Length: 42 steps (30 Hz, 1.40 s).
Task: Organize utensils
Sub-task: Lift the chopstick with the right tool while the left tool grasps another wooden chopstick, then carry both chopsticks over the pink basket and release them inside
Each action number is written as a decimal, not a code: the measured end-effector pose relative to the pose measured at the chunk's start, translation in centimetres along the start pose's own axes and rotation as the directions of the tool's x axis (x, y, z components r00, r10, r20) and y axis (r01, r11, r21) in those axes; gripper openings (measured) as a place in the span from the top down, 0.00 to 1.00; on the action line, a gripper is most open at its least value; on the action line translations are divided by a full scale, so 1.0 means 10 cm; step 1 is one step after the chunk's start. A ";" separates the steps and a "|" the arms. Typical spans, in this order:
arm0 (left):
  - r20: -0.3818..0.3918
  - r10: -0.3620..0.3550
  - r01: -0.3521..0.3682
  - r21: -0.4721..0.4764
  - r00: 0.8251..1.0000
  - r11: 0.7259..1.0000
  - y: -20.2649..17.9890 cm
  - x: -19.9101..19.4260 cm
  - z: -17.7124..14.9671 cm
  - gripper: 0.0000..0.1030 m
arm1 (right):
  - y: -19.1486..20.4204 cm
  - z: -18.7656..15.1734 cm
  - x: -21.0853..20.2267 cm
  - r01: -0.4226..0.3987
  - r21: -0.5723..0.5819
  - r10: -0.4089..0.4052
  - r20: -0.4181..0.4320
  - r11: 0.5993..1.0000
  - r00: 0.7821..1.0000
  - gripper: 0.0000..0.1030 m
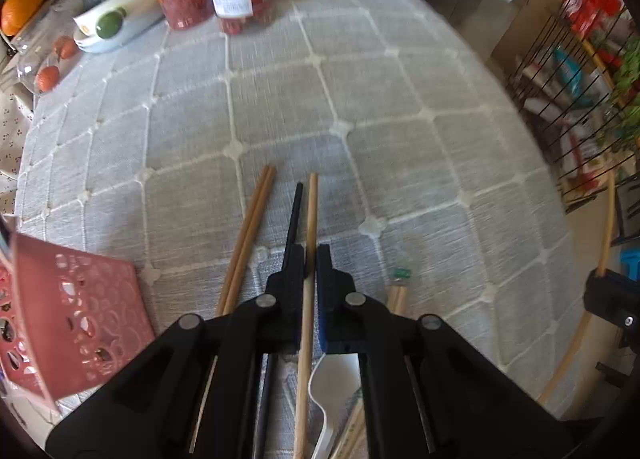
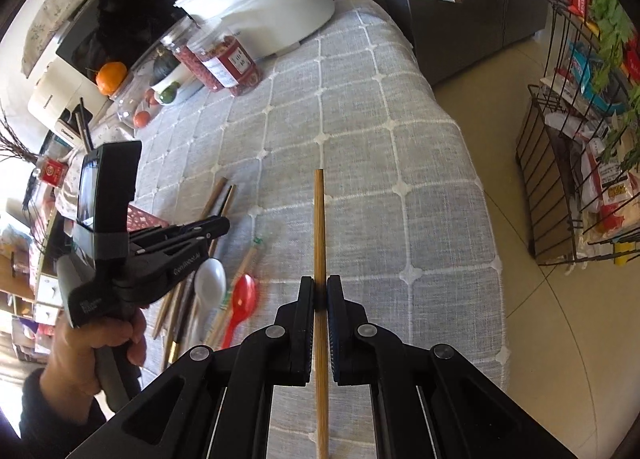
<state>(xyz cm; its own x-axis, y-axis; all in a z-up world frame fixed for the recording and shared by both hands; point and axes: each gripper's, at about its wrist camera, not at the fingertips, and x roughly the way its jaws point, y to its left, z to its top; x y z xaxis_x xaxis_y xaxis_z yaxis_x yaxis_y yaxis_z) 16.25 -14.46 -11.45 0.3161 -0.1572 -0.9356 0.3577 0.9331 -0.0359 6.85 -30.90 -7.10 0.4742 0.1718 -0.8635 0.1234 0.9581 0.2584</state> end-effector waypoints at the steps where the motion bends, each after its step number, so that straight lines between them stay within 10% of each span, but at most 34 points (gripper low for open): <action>1: 0.031 -0.009 0.009 0.000 0.999 1.000 0.01 -0.12 -0.02 0.94 | 0.04 0.00 -0.04 -0.006 -0.004 0.006 0.016 1.000 1.000 0.94; 18: 0.428 -0.086 0.072 0.049 0.900 0.996 0.47 -1.70 -0.79 0.94 | 0.92 -0.13 -0.72 0.023 -0.188 0.032 0.283 0.982 0.958 0.94; 26: 0.581 -0.121 0.150 -0.001 0.805 0.989 0.76 -2.27 -0.98 0.94 | 1.25 -0.17 -0.90 0.037 -0.258 0.060 0.361 0.966 0.931 0.94; 37: 0.802 0.083 0.120 -0.189 0.591 0.975 1.22 -2.68 -1.11 0.94 | 1.70 -0.16 -1.06 0.016 -0.323 0.132 0.431 0.946 0.893 0.94; 42: 0.807 0.148 0.110 -0.254 0.571 0.961 1.39 -2.55 -0.98 0.94 | 1.82 -0.13 -1.07 -0.009 -0.332 0.166 0.451 0.943 0.877 0.94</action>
<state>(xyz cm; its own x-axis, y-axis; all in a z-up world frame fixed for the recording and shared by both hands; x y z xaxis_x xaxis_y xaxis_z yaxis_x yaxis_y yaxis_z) 4.58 5.68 8.44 0.9430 -0.2126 -0.2561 0.1550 0.9614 -0.2272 2.88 -14.95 6.27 0.8294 0.2069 -0.5190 -0.1768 0.9784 0.1074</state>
